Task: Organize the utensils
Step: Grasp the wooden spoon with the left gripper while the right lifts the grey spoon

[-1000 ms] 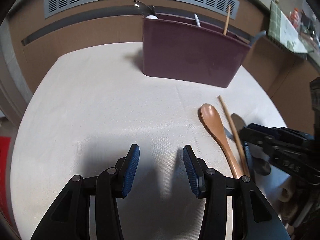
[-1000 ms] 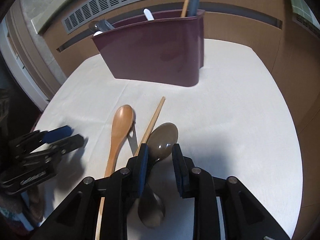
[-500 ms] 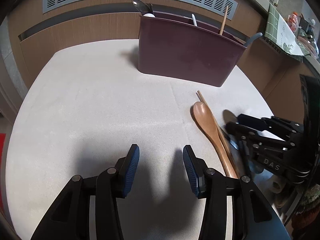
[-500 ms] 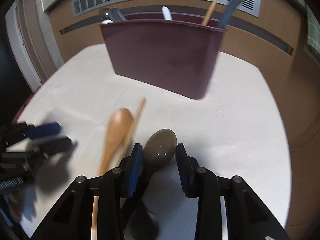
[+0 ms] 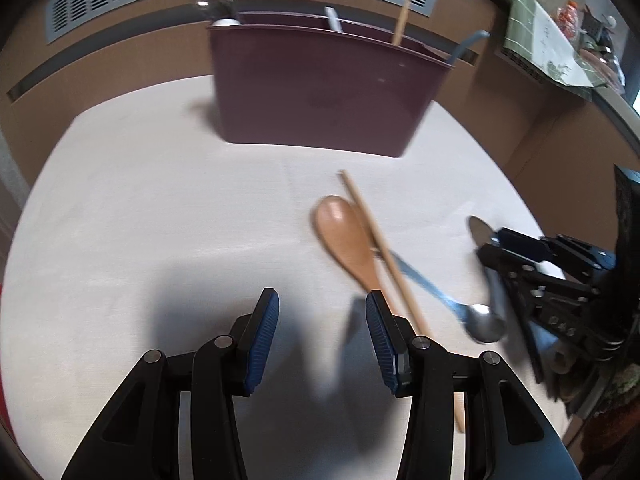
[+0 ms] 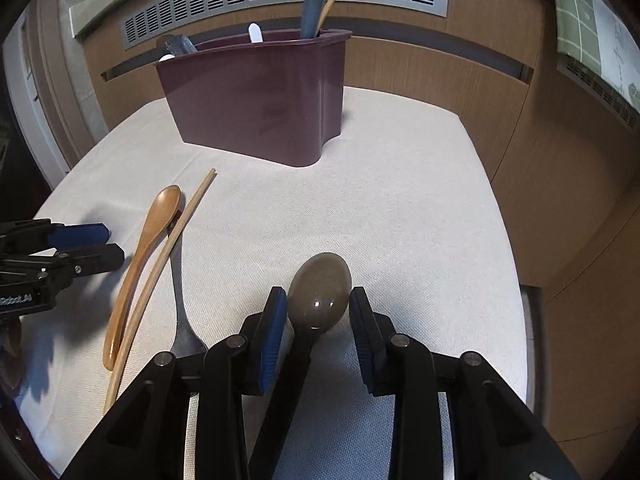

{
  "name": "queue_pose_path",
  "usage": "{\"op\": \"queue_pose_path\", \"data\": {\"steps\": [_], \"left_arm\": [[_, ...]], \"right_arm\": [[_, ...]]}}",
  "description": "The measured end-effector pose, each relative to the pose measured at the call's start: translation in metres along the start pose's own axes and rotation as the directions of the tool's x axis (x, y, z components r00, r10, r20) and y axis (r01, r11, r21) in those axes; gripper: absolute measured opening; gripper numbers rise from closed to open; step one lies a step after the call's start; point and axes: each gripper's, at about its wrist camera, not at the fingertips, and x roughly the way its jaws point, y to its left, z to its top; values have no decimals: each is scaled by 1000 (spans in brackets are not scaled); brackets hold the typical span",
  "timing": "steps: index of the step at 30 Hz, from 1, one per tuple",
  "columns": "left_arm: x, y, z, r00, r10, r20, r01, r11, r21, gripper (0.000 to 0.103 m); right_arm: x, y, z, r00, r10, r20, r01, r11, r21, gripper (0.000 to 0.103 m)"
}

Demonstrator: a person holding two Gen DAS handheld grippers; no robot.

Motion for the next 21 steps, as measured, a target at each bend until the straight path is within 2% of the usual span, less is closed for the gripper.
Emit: {"op": "queue_pose_path", "data": {"steps": [5, 9, 13, 15, 17, 21], "left_arm": [[8, -21, 2, 1000, -8, -15, 9, 999, 52, 47], [9, -28, 3, 1000, 24, -6, -24, 996, 91, 46], [8, -18, 4, 997, 73, 7, -74, 993, 97, 47], [7, -10, 5, 994, 104, 18, -105, 990, 90, 47], [5, 2, 7, 992, 128, 22, -129, 989, 67, 47], [1, 25, 11, 993, 119, 13, -119, 993, -5, 46]], "right_arm": [[0, -4, 1, 1000, 15, 5, -15, 1000, 16, 30], [-2, -3, -1, 1000, 13, 3, -14, 1000, 16, 31], [-2, -7, -1, 999, 49, -2, -49, 997, 58, 39], [-1, -5, 0, 999, 45, -10, -44, 997, 64, 40], [0, 1, 3, 999, 26, -35, -25, 999, 21, 41], [3, 2, 6, 1000, 16, -27, -14, 998, 57, 41]]}}
